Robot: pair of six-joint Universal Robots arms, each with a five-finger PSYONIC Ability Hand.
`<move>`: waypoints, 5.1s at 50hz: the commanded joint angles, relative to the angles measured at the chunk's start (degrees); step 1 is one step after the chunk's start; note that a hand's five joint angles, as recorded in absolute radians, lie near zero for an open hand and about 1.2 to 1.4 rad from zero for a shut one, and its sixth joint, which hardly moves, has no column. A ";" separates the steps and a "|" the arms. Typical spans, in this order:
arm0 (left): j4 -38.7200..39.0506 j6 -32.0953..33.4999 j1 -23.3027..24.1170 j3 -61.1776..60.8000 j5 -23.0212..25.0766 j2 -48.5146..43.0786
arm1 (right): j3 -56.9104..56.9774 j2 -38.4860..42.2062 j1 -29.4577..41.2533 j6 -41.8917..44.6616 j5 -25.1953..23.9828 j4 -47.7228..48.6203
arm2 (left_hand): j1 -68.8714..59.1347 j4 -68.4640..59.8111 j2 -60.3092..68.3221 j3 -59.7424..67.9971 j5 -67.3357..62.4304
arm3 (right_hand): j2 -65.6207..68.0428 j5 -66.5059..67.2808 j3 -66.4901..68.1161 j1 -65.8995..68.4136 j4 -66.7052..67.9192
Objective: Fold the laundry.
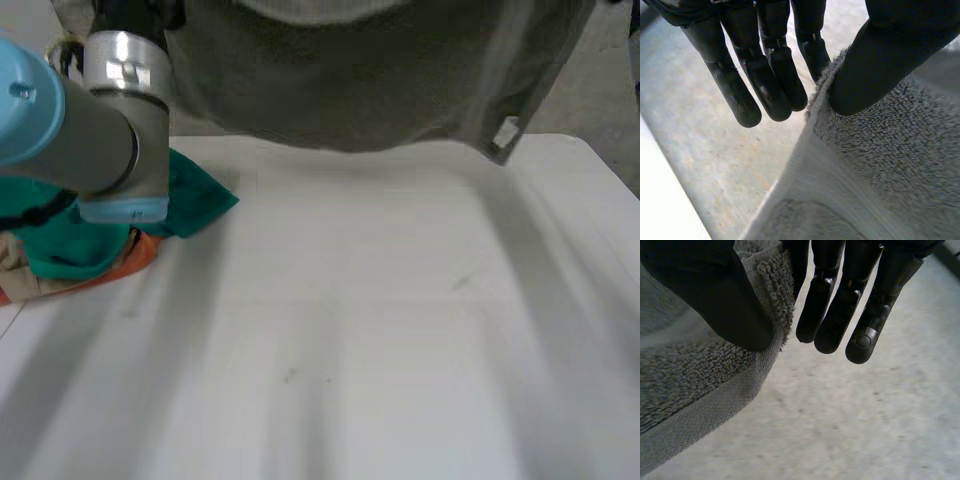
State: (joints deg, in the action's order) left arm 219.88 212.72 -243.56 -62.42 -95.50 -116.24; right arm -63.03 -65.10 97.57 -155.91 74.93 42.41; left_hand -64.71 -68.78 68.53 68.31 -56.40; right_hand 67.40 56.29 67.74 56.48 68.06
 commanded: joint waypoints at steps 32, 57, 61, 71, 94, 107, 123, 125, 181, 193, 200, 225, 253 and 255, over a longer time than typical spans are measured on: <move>-5.69 -0.46 3.36 -42.88 0.05 4.26 | -34.97 -0.38 -14.87 16.26 -22.46 -48.47 | -15.29 -11.22 11.47 11.69 -13.60 | -33.43 -32.32 -33.77 -22.51 -34.09; -5.69 -0.46 2.22 -42.26 0.05 4.09 | -38.75 0.85 -11.27 5.96 -11.38 -35.64 | -13.97 -9.90 10.15 10.37 -12.28 | -31.58 -30.47 -31.92 -20.66 -32.24; -5.69 -0.46 2.22 -42.17 0.14 4.09 | -38.57 1.99 -10.12 7.37 -11.29 -34.41 | -13.47 -9.40 9.64 9.86 -11.78 | -30.24 -29.13 -30.58 -19.32 -30.90; -5.69 -0.46 1.69 -41.91 0.32 3.30 | -35.06 4.54 -6.70 8.34 -10.24 -33.35 | 2.82 6.89 -6.65 -6.43 4.52 | 12.60 13.71 12.26 23.52 11.94; -15.18 -0.90 -6.84 -41.65 4.71 0.57 | -33.65 1.03 -6.43 8.51 -0.40 -33.71 | 37.34 41.41 -41.16 -40.94 39.03 | 12.60 13.71 12.26 23.52 11.94; -16.06 -0.29 -6.14 -44.45 4.71 2.24 | -34.00 -0.81 -6.43 8.95 -0.48 -36.42 | -15.29 -11.22 11.47 11.69 -13.60 | 12.60 13.71 12.26 23.52 11.94; -48.12 9.81 -2.89 -55.00 4.27 19.20 | -40.58 -14.78 -16.26 43.29 1.36 -77.19 | -15.29 -11.22 11.47 11.69 -13.60 | 12.60 13.71 12.26 23.52 11.94; -53.29 11.57 -1.40 -55.62 4.44 20.60 | -41.47 -15.84 -17.59 45.59 1.45 -78.00 | -15.29 -11.22 11.47 11.69 -13.60 | 12.60 13.71 12.26 23.52 11.94; -5.51 12.10 3.62 -17.90 -4.87 -13.50 | -14.84 5.52 -0.89 12.30 6.82 -35.45 | 54.71 58.78 -58.53 -58.31 56.40 | -57.40 -56.29 -57.74 -46.48 -58.06; -5.42 10.00 4.76 -27.23 -4.60 -8.66 | -25.73 3.31 -7.75 11.76 0.57 -42.52 | 54.71 58.78 -58.53 -58.31 56.40 | -50.79 -49.68 -51.12 -39.86 -51.45; -5.42 9.55 4.41 -27.06 -4.87 -8.57 | -27.94 7.17 -7.84 15.45 1.01 -35.03 | 54.71 58.78 -58.53 -58.31 56.40 | -35.99 -34.88 -36.32 -25.06 -36.64; -6.22 9.47 4.15 -31.80 -4.87 -1.89 | -25.13 2.00 -16.37 37.34 2.86 -28.18 | 54.71 58.78 -58.53 -58.31 56.40 | 12.60 13.71 12.26 23.52 11.94; -6.48 3.75 -0.60 -37.07 -4.61 4.00 | -14.67 20.45 34.44 32.51 -18.16 -13.58 | 54.71 58.78 -58.53 -58.31 56.40 | -29.25 -28.14 -29.58 -18.32 -29.91; -6.48 3.75 -0.60 -37.16 -4.61 4.00 | -14.93 20.02 34.35 31.72 -14.40 -13.75 | 54.71 58.78 -58.53 -58.31 56.40 | -57.40 -56.29 -57.74 -46.48 -58.06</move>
State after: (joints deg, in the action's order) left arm 213.42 216.45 -244.24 -99.46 -100.11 -111.74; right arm -79.38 -48.64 130.76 -123.55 55.08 29.08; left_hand -10.87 -11.69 11.70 12.08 -2.69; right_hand 56.60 46.88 56.91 47.72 56.98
